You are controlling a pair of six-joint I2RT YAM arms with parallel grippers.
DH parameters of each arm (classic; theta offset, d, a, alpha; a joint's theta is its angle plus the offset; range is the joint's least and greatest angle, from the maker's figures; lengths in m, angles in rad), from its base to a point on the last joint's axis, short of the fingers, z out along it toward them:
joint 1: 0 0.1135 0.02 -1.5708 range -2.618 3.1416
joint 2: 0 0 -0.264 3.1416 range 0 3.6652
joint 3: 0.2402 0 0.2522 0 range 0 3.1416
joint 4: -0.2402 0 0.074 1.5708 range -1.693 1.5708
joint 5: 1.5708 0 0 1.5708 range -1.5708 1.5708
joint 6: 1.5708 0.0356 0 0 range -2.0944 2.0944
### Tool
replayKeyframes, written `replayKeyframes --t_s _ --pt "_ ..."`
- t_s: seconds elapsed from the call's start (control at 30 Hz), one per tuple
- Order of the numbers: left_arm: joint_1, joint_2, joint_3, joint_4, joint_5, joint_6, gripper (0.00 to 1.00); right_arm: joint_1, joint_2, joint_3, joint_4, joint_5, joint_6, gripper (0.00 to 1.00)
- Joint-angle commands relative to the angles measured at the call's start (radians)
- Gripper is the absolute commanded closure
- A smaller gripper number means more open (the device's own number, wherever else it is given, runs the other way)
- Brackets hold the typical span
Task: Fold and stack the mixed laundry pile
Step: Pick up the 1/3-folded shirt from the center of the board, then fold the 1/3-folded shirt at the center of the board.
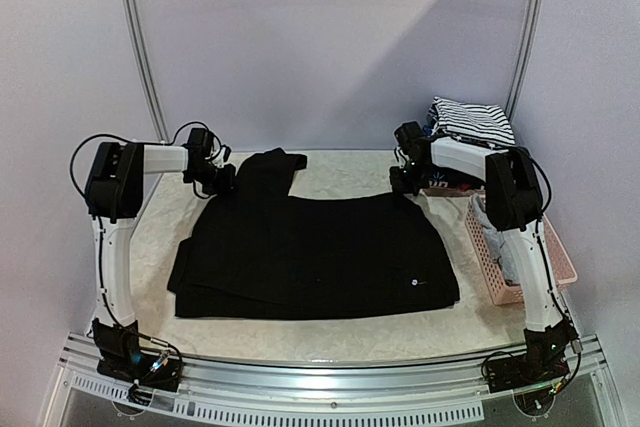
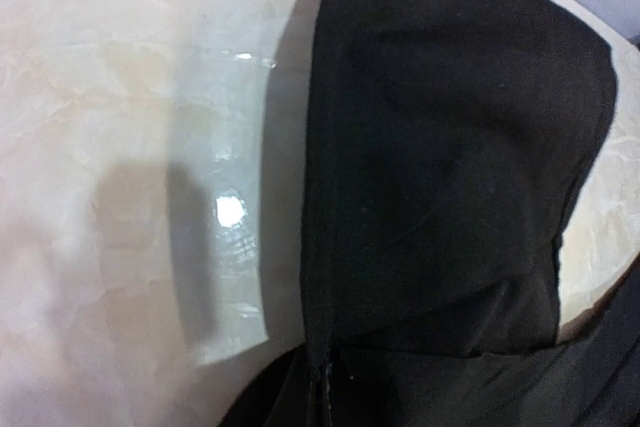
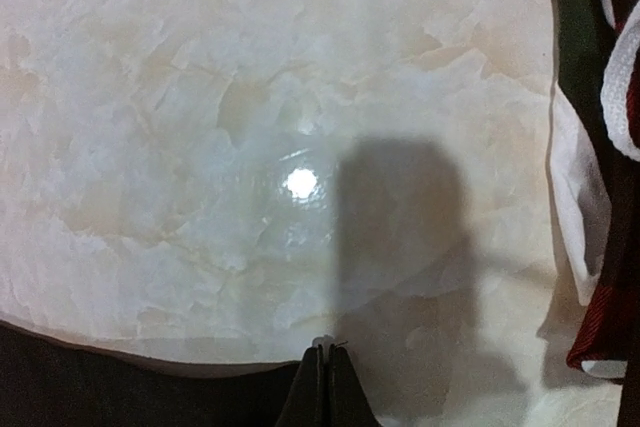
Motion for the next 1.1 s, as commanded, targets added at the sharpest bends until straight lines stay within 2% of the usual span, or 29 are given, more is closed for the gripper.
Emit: replayKeyframes --t_s 0.0,1.07 --pt "-0.013 -0.105 -0.024 -0.003 0.031 -0.006 1.0 -0.003 -0.096 -0.043 0.024 -0.05 -0.012 1.0" --pt "-0.072 -0.504 -0.32 -0.016 -0.011 0.025 1.0 0.0 -0.469 -0.476 0.187 -0.125 -0.008 1.0"
